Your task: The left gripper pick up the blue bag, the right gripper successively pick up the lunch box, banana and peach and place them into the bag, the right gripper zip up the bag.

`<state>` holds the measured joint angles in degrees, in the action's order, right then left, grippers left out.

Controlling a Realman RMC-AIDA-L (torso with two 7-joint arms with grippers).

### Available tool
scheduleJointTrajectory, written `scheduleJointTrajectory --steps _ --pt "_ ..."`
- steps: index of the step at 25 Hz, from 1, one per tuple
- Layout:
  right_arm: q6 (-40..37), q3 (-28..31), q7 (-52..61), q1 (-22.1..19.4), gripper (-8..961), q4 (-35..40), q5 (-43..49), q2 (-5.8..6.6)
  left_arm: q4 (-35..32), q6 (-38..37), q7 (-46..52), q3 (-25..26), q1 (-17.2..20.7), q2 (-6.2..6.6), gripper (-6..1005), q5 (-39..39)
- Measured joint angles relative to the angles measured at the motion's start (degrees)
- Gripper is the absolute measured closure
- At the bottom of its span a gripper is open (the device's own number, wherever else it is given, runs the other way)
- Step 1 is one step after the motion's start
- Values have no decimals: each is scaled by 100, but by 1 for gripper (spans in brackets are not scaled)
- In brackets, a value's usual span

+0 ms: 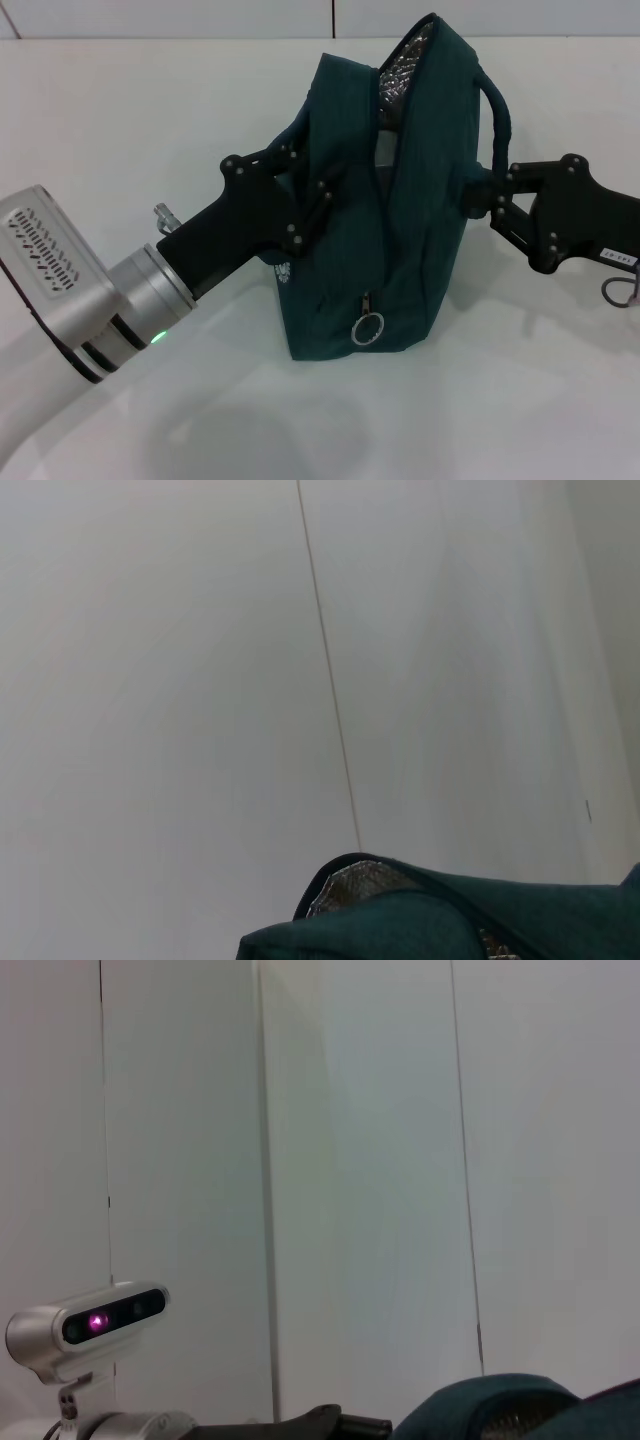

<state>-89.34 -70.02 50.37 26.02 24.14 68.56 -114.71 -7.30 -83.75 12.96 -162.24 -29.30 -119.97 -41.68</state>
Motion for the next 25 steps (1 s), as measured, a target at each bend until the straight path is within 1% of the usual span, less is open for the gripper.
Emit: scheduleJointTrajectory --steps 7,10,15,18,21,25 --pt "-45 -12 3 -123 883 29 0 -31 5 0 102 9 -7 7 750 -8" --pt "-54 -8 10 -134 852 35 0 -27 4 0 214 9 -49 9 749 10" --pt "-88 31 26 -248 684 42 -32 -16 1 0 366 9 -62 17 746 19" --pt "-187 212 -3 -375 569 47 -51 -21 1 0 450 9 -69 18 745 20" --pt "-400 550 -41 -528 447 40 -53 -31 0 0 476 8 -75 18 743 20" --pt "-742 1092 -177 -680 441 -84 -55 -46 0 0 478 2 -76 16 741 20"
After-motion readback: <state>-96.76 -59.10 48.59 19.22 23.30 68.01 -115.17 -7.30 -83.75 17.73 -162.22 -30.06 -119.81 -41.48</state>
